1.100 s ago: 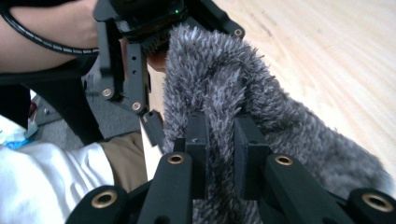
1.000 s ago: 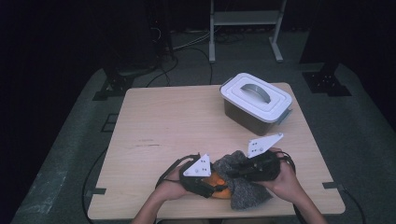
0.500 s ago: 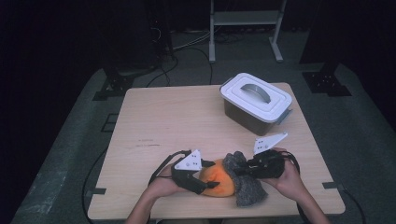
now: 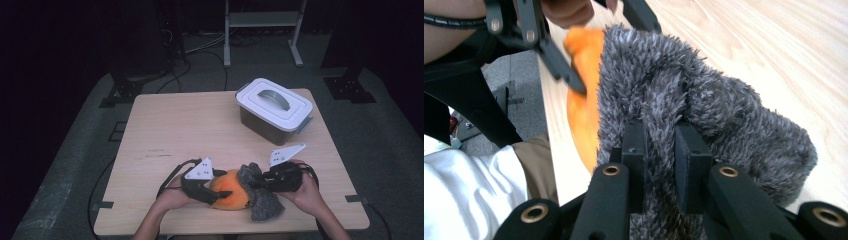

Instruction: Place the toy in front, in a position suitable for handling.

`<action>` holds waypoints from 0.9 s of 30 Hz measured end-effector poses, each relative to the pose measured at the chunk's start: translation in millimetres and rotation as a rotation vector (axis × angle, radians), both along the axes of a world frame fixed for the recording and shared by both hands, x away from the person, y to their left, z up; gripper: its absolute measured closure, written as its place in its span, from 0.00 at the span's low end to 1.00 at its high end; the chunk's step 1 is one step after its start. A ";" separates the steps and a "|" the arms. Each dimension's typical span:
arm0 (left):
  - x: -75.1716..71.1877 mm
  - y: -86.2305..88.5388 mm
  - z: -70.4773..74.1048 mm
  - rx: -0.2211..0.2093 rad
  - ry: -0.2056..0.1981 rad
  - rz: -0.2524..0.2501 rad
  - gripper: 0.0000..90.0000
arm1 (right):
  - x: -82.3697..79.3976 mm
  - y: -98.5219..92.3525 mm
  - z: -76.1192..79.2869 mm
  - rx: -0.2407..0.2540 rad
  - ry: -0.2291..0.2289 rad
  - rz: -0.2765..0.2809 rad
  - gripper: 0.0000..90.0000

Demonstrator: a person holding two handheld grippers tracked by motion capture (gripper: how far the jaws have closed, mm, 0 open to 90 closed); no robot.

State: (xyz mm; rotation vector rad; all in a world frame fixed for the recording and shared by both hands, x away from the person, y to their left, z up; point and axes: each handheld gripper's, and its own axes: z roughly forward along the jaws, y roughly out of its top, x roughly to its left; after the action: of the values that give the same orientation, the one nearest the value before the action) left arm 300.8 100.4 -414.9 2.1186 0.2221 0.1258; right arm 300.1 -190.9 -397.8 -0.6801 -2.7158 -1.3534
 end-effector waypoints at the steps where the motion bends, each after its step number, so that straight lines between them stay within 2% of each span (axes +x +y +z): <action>1: 2.0 3.9 -1.0 -0.002 0.009 0.004 0.40 | 1.0 -1.0 -2.4 0.000 0.010 -0.003 0.86; 3: 5.0 9.5 -2.4 -0.016 0.037 0.020 0.39 | 3.5 -3.3 -7.3 0.001 0.030 -0.009 0.86; 4: 6.5 12.0 -2.7 -0.013 0.043 0.022 0.39 | 7.1 -6.5 -12.9 0.008 0.051 -0.015 0.86; 6: 8.6 15.4 -3.9 -0.018 0.056 0.028 0.39 | 10.3 -10.1 -17.6 -0.001 0.067 -0.028 0.86; 10: 10.3 19.3 -4.6 -0.017 0.084 0.030 0.39 | 12.4 -15.3 -20.2 -0.013 0.071 -0.047 0.86; 11: 10.2 19.6 -4.4 -0.015 0.084 0.029 0.39 | 12.4 -15.3 -20.2 -0.013 0.071 -0.047 0.86; 14: 9.6 19.0 -4.5 -0.015 0.081 0.022 0.39 | 9.0 -12.5 -9.1 0.037 0.039 -0.038 0.86; 17: 9.2 18.6 -4.4 -0.014 0.079 0.016 0.39 | 6.9 -9.5 -5.3 0.059 0.025 -0.023 0.86; 21: 8.1 17.8 -3.4 -0.007 0.082 0.010 0.38 | 5.7 -3.7 -11.9 0.014 0.030 -0.015 0.86; 23: 6.6 16.3 -1.4 0.015 0.064 -0.004 0.38 | 6.9 -4.3 -15.5 0.013 0.046 -0.005 0.86; 27: 6.6 17.2 -1.1 0.021 0.064 -0.005 0.38 | 7.3 -8.2 -19.7 0.001 0.060 -0.012 0.85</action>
State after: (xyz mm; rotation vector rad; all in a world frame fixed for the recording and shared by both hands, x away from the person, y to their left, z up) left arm 307.4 117.6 -416.0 2.1459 0.2550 0.0575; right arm 307.4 -199.1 -417.5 -0.7257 -2.6690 -1.3150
